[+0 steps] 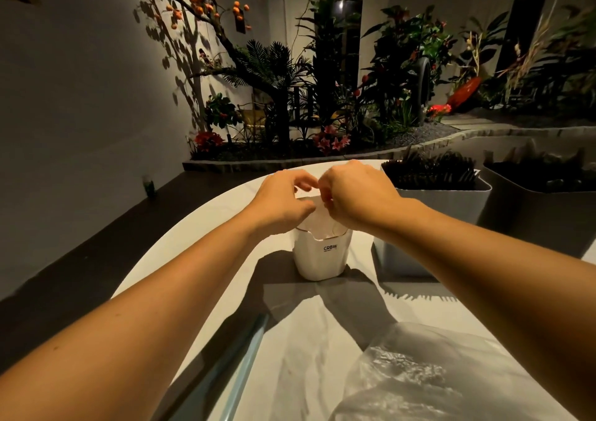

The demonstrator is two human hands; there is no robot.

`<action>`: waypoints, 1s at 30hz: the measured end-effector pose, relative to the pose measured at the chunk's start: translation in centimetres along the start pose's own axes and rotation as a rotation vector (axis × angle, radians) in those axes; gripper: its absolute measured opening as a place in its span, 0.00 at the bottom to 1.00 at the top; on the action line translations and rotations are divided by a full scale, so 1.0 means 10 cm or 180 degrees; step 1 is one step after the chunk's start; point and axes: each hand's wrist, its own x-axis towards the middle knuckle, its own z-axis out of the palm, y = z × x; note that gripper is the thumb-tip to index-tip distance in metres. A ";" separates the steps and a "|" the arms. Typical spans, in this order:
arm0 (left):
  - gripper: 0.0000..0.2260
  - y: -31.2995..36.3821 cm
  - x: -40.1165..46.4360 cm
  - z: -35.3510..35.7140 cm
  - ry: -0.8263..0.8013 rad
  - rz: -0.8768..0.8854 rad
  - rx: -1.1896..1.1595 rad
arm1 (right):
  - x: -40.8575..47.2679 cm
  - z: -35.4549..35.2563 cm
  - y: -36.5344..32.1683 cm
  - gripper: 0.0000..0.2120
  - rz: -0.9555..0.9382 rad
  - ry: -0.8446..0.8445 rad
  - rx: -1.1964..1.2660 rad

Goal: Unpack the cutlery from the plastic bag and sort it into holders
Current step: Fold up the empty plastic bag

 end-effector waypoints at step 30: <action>0.24 0.95 -1.90 0.47 -0.1156 0.0307 0.0750 | -2.20 -1.02 0.34 0.13 0.0221 -0.2279 0.0983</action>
